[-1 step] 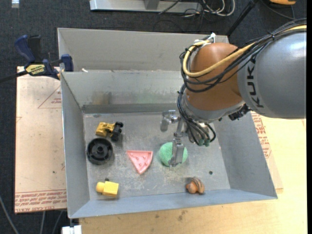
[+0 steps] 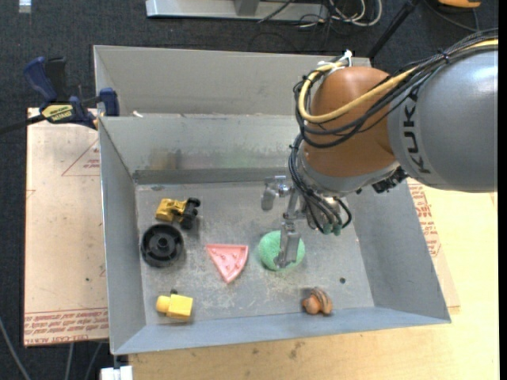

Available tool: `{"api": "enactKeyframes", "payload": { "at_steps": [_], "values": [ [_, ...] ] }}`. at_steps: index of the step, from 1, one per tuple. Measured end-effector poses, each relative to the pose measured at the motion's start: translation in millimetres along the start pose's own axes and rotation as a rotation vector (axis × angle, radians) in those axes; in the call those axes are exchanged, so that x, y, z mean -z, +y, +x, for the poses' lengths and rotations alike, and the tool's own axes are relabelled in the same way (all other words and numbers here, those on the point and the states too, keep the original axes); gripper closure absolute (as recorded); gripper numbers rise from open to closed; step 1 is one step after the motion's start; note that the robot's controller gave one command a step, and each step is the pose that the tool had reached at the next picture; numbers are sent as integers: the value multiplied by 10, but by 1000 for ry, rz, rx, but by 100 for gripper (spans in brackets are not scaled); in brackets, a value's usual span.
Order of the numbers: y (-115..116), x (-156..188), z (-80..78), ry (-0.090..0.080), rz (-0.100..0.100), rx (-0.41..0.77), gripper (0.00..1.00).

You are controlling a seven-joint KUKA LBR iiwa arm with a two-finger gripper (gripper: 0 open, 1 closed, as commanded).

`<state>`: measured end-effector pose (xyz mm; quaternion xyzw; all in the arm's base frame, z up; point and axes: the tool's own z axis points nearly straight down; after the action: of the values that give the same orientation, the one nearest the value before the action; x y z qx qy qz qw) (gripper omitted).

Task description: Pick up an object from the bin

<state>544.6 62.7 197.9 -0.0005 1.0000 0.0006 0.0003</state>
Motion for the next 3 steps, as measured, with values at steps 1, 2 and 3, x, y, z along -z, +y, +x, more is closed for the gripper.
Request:
{"api": "enactKeyframes", "payload": {
  "at_steps": [1,2,3],
  "values": [
    [-162,-26,-26,0,0,38,0],
    [-472,-300,-24,-1,0,-80,0],
    [-480,-522,-80,0,1,-180,0]
  ]
}}
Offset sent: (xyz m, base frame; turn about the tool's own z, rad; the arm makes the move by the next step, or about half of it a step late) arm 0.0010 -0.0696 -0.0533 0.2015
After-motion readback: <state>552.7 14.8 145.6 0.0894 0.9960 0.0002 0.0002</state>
